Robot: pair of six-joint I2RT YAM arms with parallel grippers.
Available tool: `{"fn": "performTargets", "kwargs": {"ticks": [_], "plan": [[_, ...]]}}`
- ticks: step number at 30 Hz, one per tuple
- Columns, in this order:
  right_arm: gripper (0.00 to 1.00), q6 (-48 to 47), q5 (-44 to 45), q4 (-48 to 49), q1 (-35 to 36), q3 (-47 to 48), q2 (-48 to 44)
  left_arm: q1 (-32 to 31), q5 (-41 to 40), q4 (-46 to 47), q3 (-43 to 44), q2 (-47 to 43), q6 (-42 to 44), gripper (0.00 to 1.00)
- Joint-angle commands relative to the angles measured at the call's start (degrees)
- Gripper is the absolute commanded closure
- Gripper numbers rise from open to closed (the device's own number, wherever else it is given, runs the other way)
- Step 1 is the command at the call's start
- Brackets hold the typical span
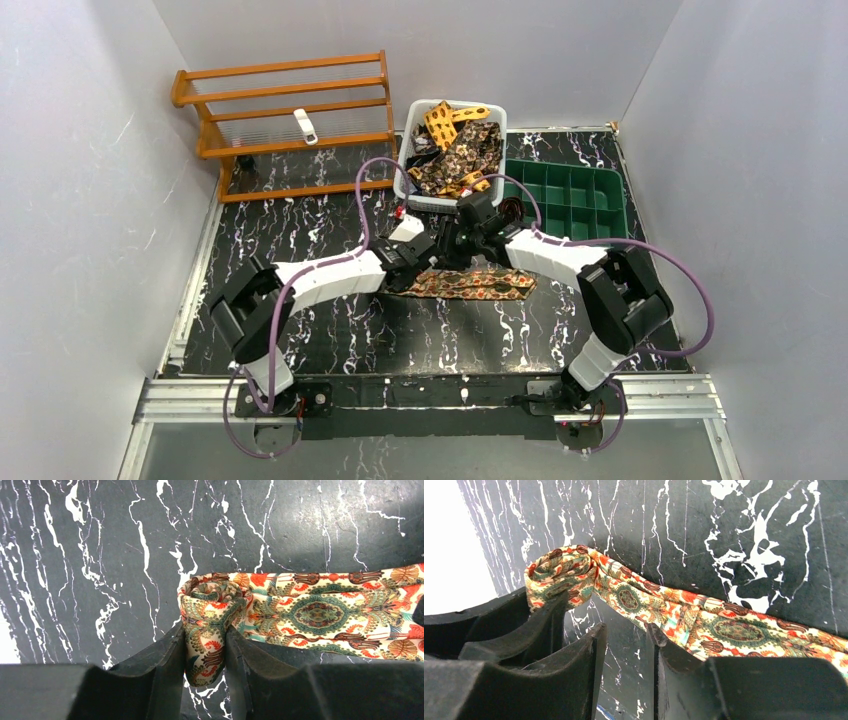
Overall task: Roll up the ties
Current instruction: Roll the tie at the center of the board.
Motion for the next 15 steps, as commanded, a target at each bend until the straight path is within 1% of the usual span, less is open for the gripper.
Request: {"fn": "performTargets", "kwargs": {"ticks": [1,5,8,10,12,15], "plan": [[0.56,1.86,2.23,2.37,-1.2,-2.68,-3.72,-3.92,-8.69,-3.8,3.32,2.14,-4.04,0.67],[0.55,2.42,1.62,3.23,-2.34,-4.43,-4.49,-5.17,-6.7,-3.91,5.74,4.82,-5.83,0.61],[0.53,2.62,0.38,3.86,-3.04,-5.31,-4.19,-5.89,-5.05,-3.67,7.75,6.5,-6.38,0.52],[0.53,2.66,-0.65,4.13,-3.47,-5.63,-3.83,-5.95,-2.77,-3.23,8.44,7.45,-5.95,0.5],[0.52,2.54,-1.8,4.62,-3.79,-5.9,-3.56,-5.96,-1.57,-3.14,8.7,8.07,-6.71,0.45],[0.52,2.3,-3.18,4.99,-3.82,-5.93,-3.15,-5.96,1.97,-1.39,8.61,7.8,-7.31,0.41]]}}
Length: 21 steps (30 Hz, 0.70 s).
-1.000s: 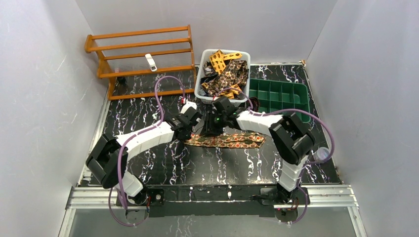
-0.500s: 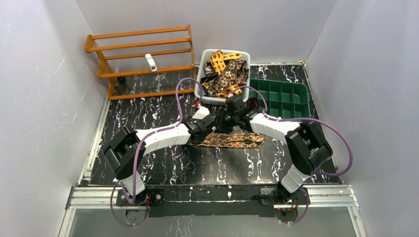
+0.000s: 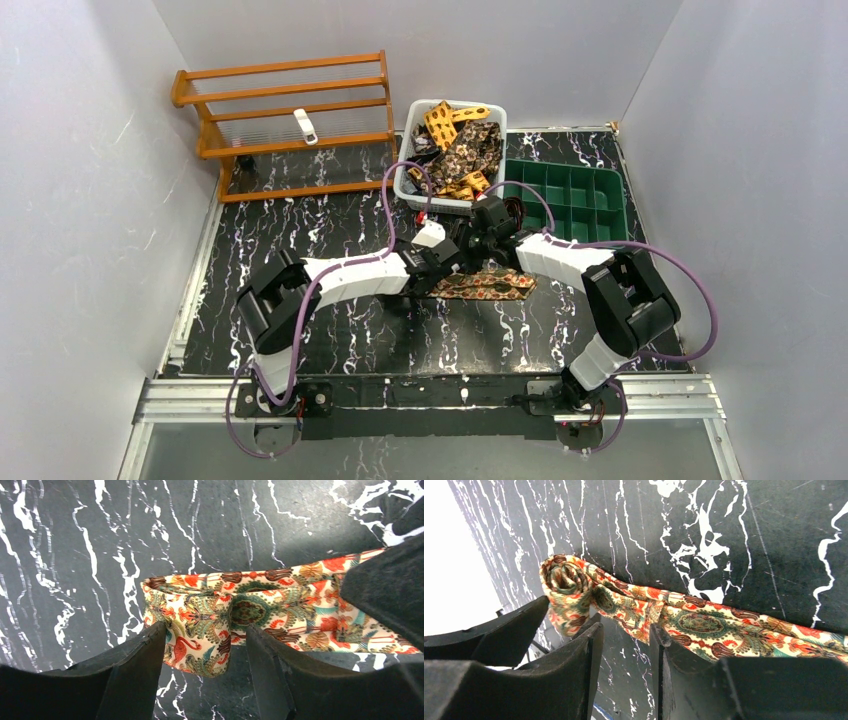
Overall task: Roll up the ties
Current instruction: Roll the tie at the center of the board.
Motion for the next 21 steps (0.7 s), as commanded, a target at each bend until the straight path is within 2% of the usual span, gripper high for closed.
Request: {"fn": "performTargets", "kwargs": {"ticks": [1,9,14,21], "plan": [[0.52,0.44,-3.01,2.43,-0.19,0.13,-0.2,-0.21,4.22,1.27,1.09,-0.96,-2.93,0.4],[0.51,0.22,-4.67,2.43,-0.27,0.71,0.11,2.56,13.9,6.29,0.58,-6.55,-4.72,0.31],[0.5,0.0,-8.28,5.51,-0.29,0.67,-0.05,4.96,15.23,8.82,0.64,-15.19,-3.28,0.26],[0.42,1.41,-12.77,11.88,1.38,1.49,2.73,15.86,20.42,10.03,-9.4,-27.34,-3.95,0.2]]}}
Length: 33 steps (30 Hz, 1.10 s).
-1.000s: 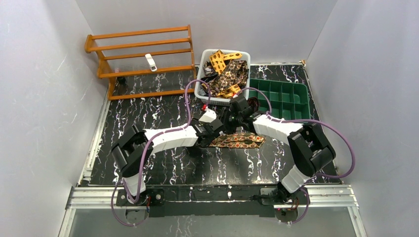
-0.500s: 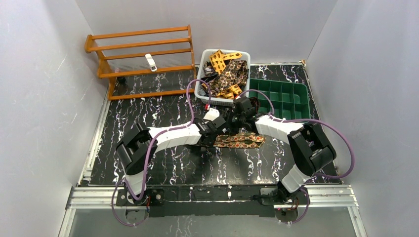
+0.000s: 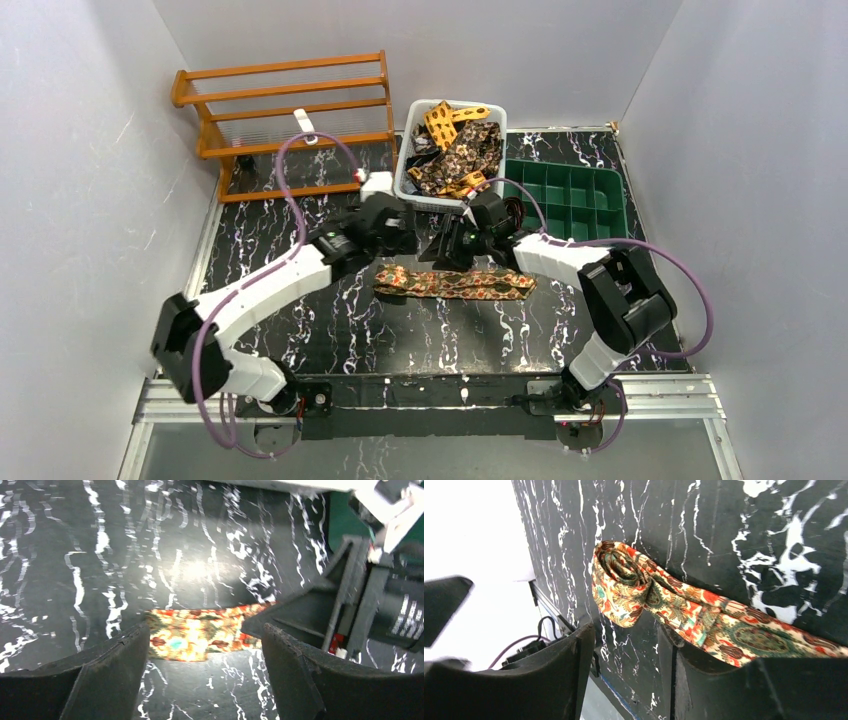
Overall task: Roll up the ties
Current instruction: Roll the tie at the center of the board.
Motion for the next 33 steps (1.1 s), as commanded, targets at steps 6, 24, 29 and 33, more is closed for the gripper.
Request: {"fn": "performTargets", "kwargs": {"ticks": [6,24,29,33], "plan": [[0.4,0.6,-3.43,4.81,4.91,5.06,6.72,18.8,17.1,5.51,-16.38,-11.04,-0.33,0.16],[0.58,-3.47,-1.38,-1.53,6.72,8.62,11.87,29.01,42.27,21.34,-26.51,-3.46,-2.31,0.14],[0.59,-4.39,-1.54,-0.94,6.73,8.44,12.19,29.2,44.54,22.43,-27.7,-0.78,-1.85,0.16],[0.63,-5.5,-0.63,-2.28,6.72,9.68,13.48,29.19,45.07,24.53,-28.71,0.07,-1.76,0.17]]}}
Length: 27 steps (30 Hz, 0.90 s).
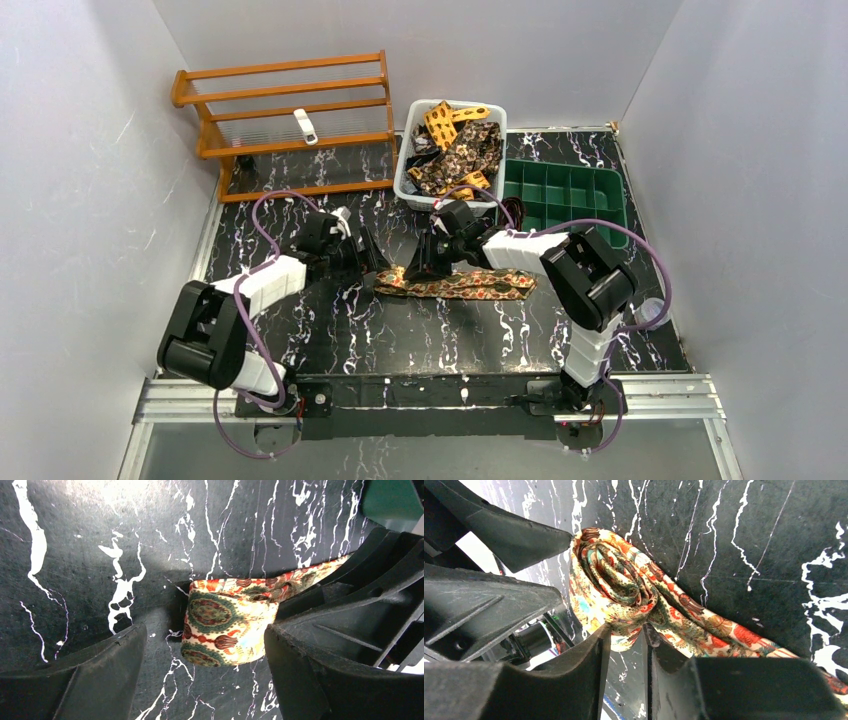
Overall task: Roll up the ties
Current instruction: Roll the tie at the center of the board.
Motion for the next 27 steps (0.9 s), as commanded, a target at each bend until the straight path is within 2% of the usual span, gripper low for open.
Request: {"fn": "performTargets", "kwargs": {"ticks": [1,7,20,27], "plan": [[0.65,-2.76,1.43,-2.5,-0.02,2.65,1.9,0.33,2.46,1.53,-1.89,0.35,0.44,0.18],[0.67,-4.04,2.47,-4.02,-0.12,2.96,2.52,0.46,2.57,3.2,-3.63,-1.38,0.61,0.2],[0.67,-5.12,2.03,-5.77,-0.3,2.87,4.01,0.5,8.7,8.57,-6.1,1.97,0.19,0.26],[0.67,-5.36,1.33,-6.36,-0.37,2.82,4.65,1.07,10.77,15.13,-8.91,3.59,-1.32,0.3]]}}
